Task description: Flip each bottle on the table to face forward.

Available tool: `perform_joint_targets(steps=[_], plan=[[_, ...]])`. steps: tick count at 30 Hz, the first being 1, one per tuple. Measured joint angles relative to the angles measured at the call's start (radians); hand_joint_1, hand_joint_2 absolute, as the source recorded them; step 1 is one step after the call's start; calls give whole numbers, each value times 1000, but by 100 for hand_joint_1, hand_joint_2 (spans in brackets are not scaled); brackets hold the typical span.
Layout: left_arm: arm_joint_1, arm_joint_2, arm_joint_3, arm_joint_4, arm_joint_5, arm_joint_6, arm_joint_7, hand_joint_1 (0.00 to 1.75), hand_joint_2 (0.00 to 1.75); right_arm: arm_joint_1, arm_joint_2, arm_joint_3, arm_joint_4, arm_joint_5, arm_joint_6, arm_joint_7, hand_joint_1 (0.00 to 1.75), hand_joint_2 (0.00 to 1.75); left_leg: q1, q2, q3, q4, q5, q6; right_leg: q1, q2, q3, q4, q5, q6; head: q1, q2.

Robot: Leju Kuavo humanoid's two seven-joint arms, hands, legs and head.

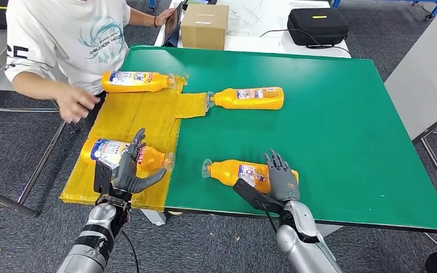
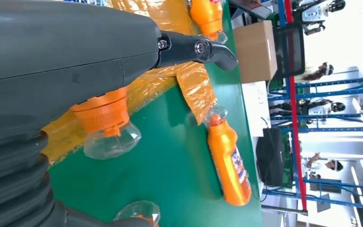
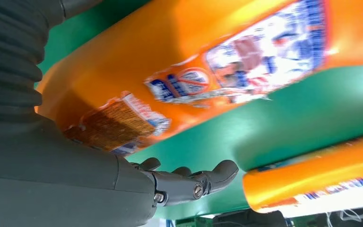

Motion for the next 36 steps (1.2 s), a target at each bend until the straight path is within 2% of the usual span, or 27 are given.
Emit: perform_joint_targets(steps=[2,6,12,18,22,26,28,33,36], plan=[[-2,-3,2,-3,-4,-4,-1,0,175,0,-16,0,-10,28,25,17,8,175,0,0,0,0,0,0,0,0,0,0,0,0,0,0],[-4,-9,8,-4,-8,-23,-8,0,175,-12,-47,1,-16,79,103,47,173,175,0,0,0,0,0,0,0,0,1,0,0,0,0,0],[-9,-16,17,-4,-9,-47,-15,0,175,-69,-78,6,10,63,205,37,175,175,0,0,1,0,1,1,0,0,1,0,0,0,0,0],[-26,-19,18,0,-4,-75,-16,0,175,-147,-95,7,90,-79,303,-80,175,175,0,1,2,0,0,1,0,0,1,0,1,0,0,0],[-45,-21,17,15,-3,-57,-15,0,175,-184,-102,8,144,-174,310,-128,175,175,0,2,3,0,0,1,0,0,2,0,1,0,0,0],[-62,-27,17,32,-10,-22,-1,0,175,-186,-95,8,166,-231,260,-151,175,175,0,2,4,0,0,0,0,0,3,0,1,0,0,0],[-66,-32,16,37,-11,1,20,0,175,-171,-79,7,166,-255,200,-164,175,175,0,2,4,0,0,0,1,0,3,0,1,0,0,0],[-66,-56,5,39,-2,60,87,0,175,-70,31,2,98,-272,-20,-204,175,175,1,1,2,0,0,0,1,0,1,1,0,0,0,0],[-67,-71,-12,39,11,83,121,0,175,-23,99,4,47,-287,-109,-232,175,175,1,0,0,0,0,0,1,0,-1,1,0,0,0,0]])
